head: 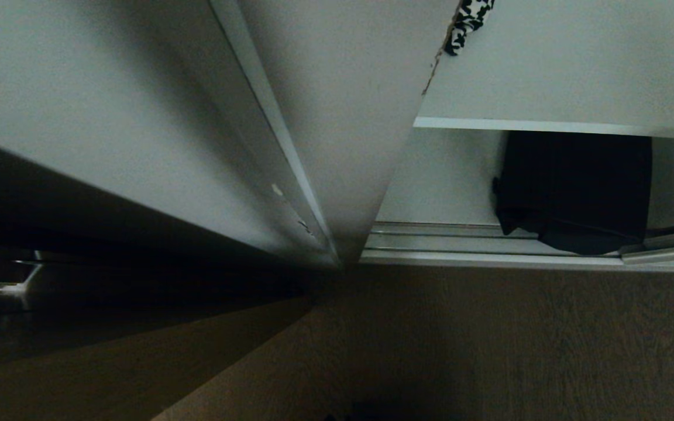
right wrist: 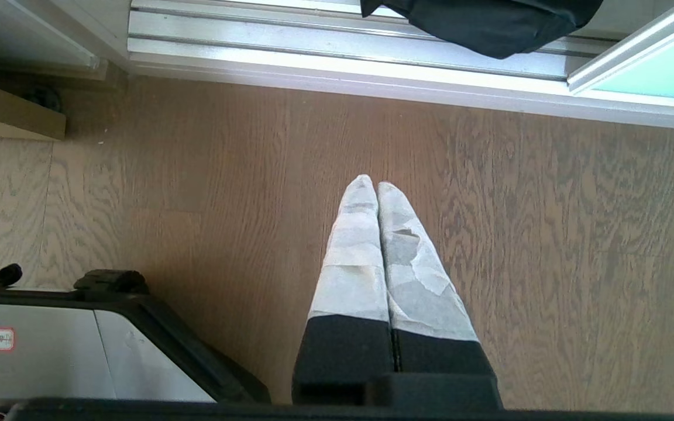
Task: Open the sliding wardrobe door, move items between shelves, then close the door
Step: Close the door
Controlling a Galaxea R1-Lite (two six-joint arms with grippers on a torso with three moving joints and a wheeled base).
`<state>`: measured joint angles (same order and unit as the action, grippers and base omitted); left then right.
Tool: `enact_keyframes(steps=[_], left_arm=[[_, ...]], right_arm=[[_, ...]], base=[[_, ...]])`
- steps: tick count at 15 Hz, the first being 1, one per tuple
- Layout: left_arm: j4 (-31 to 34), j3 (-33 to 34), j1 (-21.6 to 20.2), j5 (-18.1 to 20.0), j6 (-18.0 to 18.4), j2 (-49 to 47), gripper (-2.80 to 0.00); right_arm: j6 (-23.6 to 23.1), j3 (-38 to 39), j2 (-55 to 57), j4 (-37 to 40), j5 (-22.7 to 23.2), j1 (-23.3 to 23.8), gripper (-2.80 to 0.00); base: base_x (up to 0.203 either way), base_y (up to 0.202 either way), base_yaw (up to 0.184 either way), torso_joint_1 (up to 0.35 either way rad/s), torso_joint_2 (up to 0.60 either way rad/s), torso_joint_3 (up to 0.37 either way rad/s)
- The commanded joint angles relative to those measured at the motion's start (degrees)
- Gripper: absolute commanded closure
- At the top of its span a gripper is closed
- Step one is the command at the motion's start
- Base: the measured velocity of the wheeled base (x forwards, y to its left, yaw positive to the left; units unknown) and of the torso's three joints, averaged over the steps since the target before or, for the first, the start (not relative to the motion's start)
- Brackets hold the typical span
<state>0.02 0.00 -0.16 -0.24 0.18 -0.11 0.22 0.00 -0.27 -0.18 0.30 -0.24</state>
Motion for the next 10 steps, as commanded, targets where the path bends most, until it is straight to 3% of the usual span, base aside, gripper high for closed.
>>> enact_keyframes(steps=[1, 10], left_arm=[[-0.02, 0.0, -0.02, -0.02, -0.01, 0.02, 0.0], [-0.01, 0.0, -0.02, -0.02, -0.01, 0.02, 0.0]], right_arm=[[0.13, 0.0, 0.27, 0.09, 0.05, -0.02, 0.0], [0.13, 0.0, 0.27, 0.09, 0.05, -0.02, 0.0]], base=[[0.0, 0.0, 0.0, 0.0, 0.0, 0.0], [0.0, 0.0, 0.0, 0.0, 0.0, 0.0]])
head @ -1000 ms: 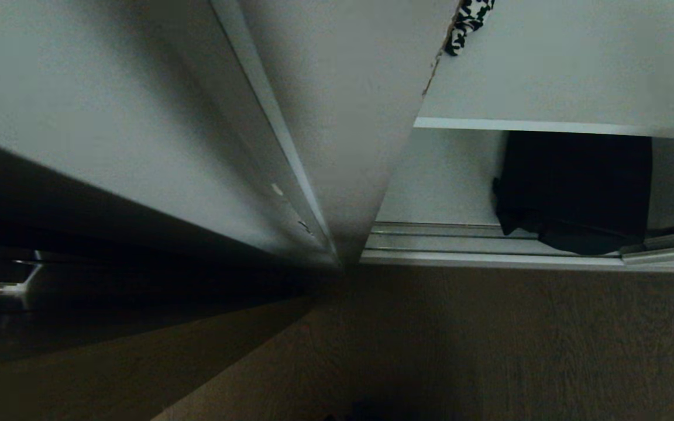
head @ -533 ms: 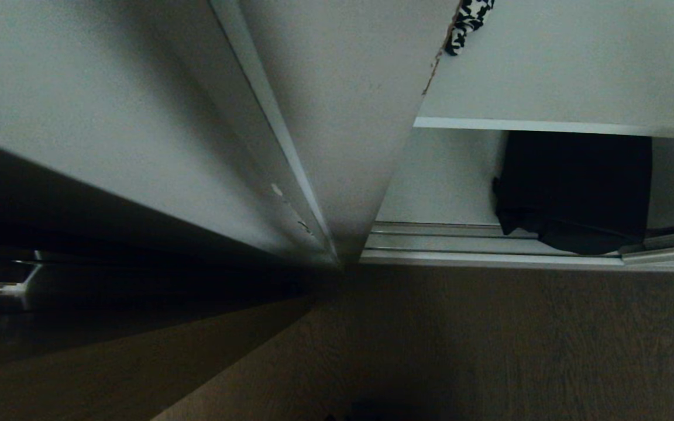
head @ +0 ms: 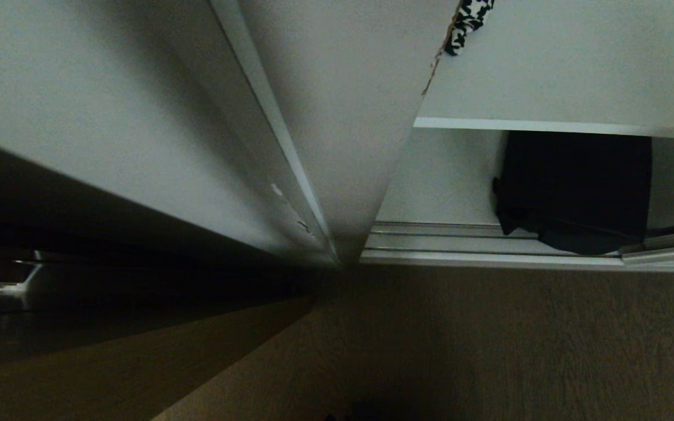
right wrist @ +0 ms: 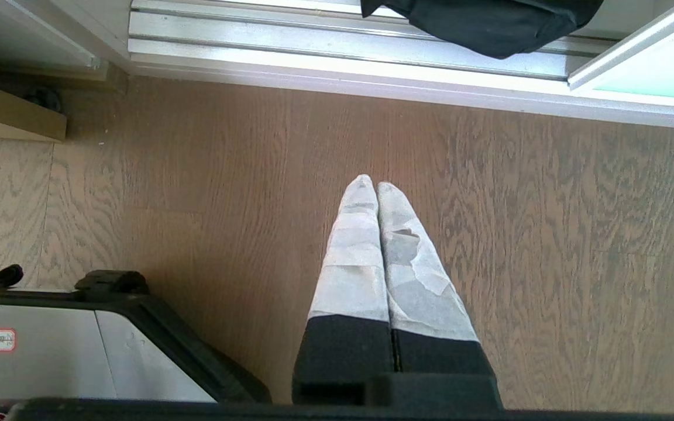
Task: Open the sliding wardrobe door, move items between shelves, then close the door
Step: Close the door
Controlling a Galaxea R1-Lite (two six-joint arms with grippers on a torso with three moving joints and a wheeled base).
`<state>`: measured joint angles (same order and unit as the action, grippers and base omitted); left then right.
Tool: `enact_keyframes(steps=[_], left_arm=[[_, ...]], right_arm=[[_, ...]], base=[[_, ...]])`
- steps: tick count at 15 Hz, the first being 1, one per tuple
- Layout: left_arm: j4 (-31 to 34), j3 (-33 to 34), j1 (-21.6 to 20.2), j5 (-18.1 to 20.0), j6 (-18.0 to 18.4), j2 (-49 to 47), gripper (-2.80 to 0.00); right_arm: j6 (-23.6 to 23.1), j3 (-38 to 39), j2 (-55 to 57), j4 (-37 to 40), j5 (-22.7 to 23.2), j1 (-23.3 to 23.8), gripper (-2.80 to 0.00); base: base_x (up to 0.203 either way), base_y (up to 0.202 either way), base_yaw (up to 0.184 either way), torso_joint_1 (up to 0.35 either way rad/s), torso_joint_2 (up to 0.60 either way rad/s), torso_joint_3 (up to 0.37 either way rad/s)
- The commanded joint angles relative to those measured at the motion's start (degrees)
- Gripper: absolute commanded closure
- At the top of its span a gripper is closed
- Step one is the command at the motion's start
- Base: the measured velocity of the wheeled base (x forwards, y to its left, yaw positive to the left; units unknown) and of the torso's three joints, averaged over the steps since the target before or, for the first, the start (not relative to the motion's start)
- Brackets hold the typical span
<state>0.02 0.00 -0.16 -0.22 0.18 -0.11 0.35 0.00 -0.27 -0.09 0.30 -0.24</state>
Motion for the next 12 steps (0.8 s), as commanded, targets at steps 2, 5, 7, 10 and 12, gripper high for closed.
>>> enact_keyframes(steps=[2, 5, 7, 10, 12], left_arm=[[-0.02, 0.0, -0.02, -0.04, -0.01, 0.02, 0.0], [0.24, 0.0, -0.02, -0.13, 0.17, 0.11, 0.0], [0.15, 0.0, -0.02, -0.13, 0.52, 0.11, 0.0], [0.23, 0.0, -0.02, -0.2, 0.52, 0.1, 0.0], [0.1, 0.0, -0.02, -0.13, 0.31, 0.11, 0.0]], right_arm=[[0.0, 0.02, 0.27, 0.0, 0.05, -0.02, 0.0], [0.0, 0.07, 0.27, 0.0, 0.05, -0.02, 0.0], [0.0, 0.0, 0.27, 0.0, 0.05, -0.02, 0.0], [0.0, 0.0, 0.27, 0.0, 0.05, -0.02, 0.0], [0.0, 0.0, 0.27, 0.0, 0.05, -0.02, 0.0]], base=[[0.0, 0.0, 0.0, 0.0, 0.0, 0.0], [0.0, 0.0, 0.0, 0.0, 0.0, 0.0], [0.0, 0.0, 0.0, 0.0, 0.0, 0.0], [0.0, 0.0, 0.0, 0.0, 0.0, 0.0], [0.0, 0.0, 0.0, 0.0, 0.0, 0.0]])
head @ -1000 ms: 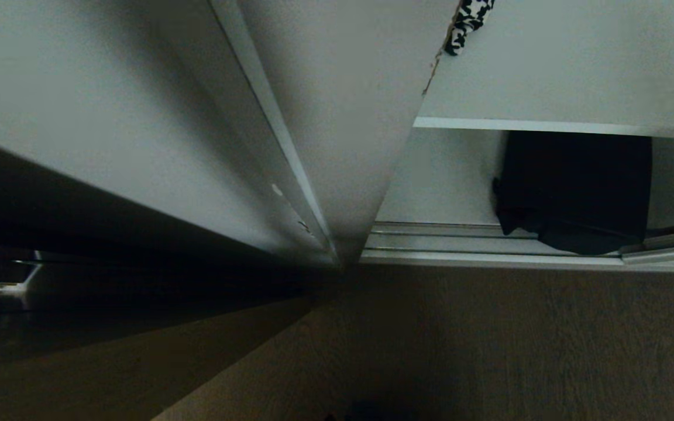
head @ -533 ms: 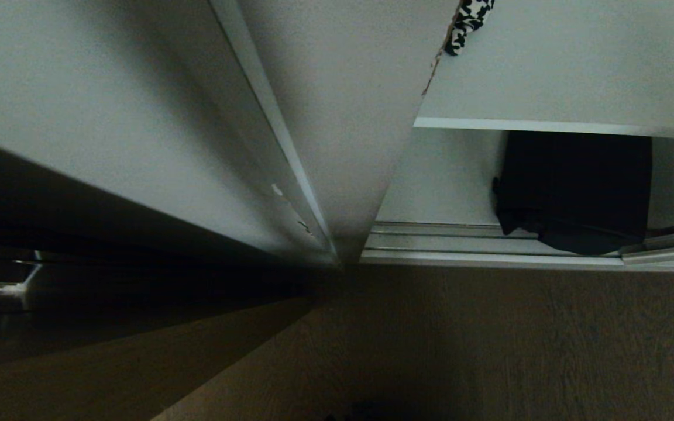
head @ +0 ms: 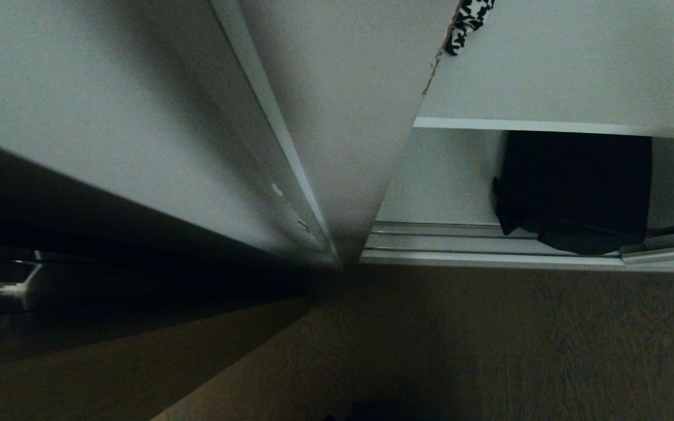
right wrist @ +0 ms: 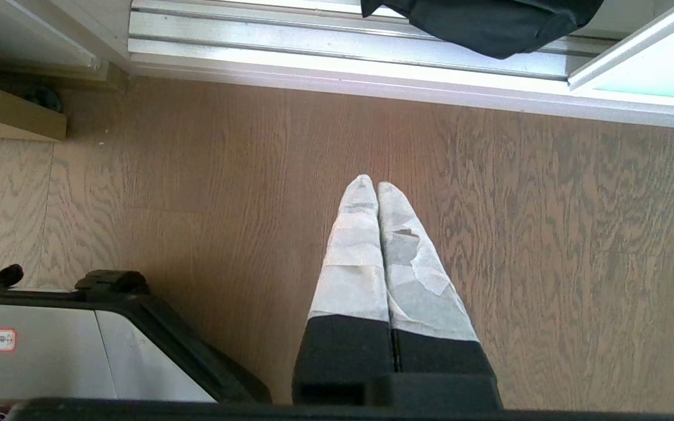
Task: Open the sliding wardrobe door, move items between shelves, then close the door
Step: Close the door
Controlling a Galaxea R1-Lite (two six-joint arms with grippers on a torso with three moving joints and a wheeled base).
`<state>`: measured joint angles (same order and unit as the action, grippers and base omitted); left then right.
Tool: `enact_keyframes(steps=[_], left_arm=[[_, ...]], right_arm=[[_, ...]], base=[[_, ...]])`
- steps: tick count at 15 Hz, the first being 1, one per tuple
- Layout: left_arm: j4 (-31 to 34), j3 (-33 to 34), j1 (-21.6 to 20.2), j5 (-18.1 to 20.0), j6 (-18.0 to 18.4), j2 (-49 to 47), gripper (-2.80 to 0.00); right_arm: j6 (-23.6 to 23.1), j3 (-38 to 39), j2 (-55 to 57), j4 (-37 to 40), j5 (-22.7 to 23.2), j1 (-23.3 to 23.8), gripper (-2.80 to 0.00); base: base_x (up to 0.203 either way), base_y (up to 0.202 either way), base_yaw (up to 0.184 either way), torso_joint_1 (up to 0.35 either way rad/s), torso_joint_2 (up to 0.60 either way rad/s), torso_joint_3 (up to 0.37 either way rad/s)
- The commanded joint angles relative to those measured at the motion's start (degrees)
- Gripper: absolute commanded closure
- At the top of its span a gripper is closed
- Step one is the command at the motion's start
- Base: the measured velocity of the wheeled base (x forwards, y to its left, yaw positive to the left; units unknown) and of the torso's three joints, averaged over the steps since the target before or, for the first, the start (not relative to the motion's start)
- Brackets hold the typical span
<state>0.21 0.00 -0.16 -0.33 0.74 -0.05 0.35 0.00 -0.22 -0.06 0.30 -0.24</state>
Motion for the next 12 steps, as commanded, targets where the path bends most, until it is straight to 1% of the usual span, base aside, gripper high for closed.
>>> enact_keyframes(steps=[1, 12], left_arm=[[-0.12, 0.0, -0.02, 0.07, -0.46, -0.04, 0.0], [-0.14, 0.0, -0.02, 0.07, -0.66, -0.01, 0.0]], right_arm=[[0.0, 0.0, 0.22, -0.03, 0.05, -0.02, 0.0], [0.0, 0.0, 0.22, -0.03, 0.05, -0.02, 0.0]], base=[[0.0, 0.0, 0.0, 0.0, 0.0, 0.0], [0.0, 0.0, 0.0, 0.0, 0.0, 0.0]])
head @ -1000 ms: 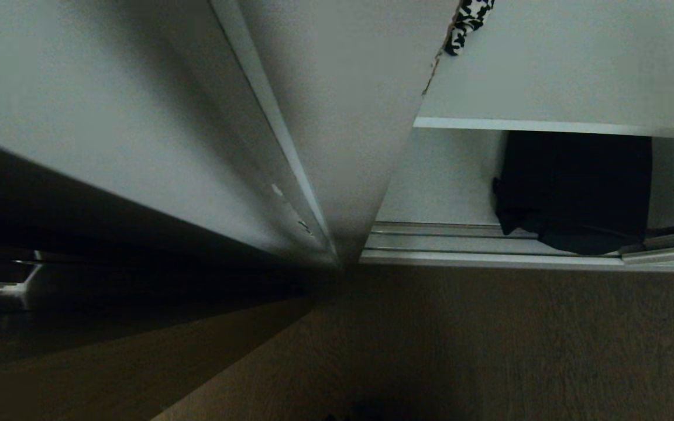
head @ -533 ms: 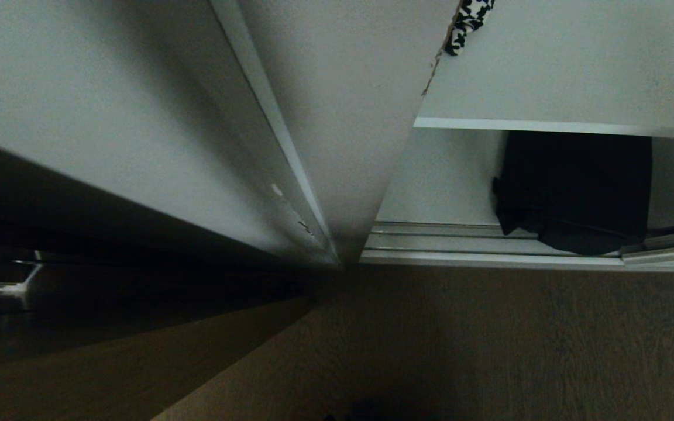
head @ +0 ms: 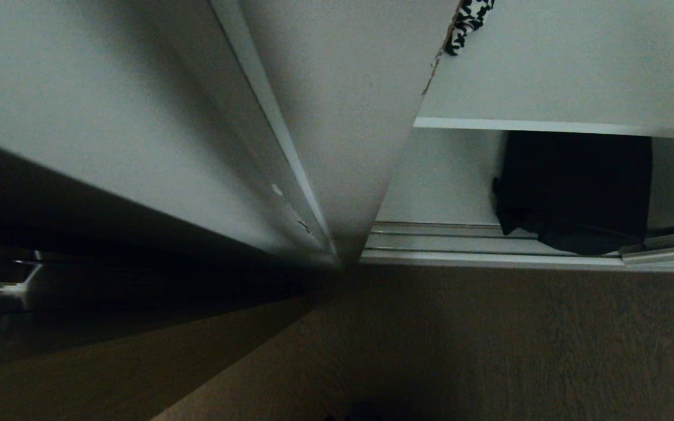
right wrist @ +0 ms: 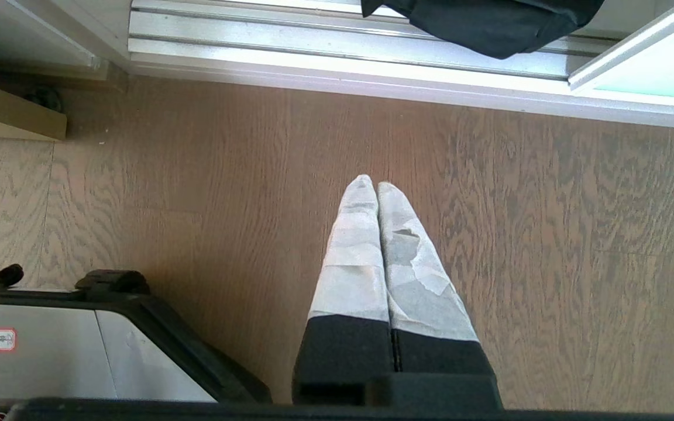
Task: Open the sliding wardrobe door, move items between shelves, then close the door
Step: Close the door
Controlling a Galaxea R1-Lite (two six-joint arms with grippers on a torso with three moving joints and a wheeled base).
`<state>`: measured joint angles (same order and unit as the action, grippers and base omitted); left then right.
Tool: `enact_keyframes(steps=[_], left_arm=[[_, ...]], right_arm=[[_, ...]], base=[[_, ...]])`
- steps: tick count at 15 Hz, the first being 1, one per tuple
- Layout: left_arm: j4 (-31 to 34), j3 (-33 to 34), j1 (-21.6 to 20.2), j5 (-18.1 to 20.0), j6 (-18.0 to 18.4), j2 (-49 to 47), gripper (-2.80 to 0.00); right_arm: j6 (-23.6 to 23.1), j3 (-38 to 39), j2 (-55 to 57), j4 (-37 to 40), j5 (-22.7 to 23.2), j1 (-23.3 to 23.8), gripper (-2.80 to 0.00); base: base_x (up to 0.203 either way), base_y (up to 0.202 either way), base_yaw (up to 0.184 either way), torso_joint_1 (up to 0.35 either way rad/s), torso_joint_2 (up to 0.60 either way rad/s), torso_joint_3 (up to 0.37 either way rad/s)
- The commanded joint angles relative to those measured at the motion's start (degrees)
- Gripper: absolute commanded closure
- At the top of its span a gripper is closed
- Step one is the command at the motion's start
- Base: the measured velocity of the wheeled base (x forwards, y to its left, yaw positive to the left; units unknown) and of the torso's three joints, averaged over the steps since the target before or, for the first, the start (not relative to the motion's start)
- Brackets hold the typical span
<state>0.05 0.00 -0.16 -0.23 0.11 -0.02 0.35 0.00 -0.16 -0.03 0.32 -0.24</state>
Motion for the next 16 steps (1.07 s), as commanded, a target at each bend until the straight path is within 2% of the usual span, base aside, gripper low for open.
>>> enact_keyframes(steps=[1, 6, 16], left_arm=[[-0.05, 0.0, -0.02, -0.03, -0.02, 0.02, 0.0], [-0.05, 0.0, -0.02, -0.03, -0.02, -0.06, 0.0], [-0.05, 0.0, -0.02, -0.03, -0.02, 0.02, 0.0]], right_arm=[[0.0, 0.0, 0.16, -0.05, 0.03, -0.02, 0.0], [0.0, 0.0, 0.16, 0.0, 0.03, -0.02, 0.0], [0.0, 0.07, 0.16, -0.06, 0.03, -0.02, 0.0]], base=[[0.0, 0.0, 0.0, 0.0, 0.0, 0.0], [0.001, -0.028, 0.002, 0.002, 0.0, 0.001], [0.0, -0.193, 0.002, 0.003, 0.0, 0.002]])
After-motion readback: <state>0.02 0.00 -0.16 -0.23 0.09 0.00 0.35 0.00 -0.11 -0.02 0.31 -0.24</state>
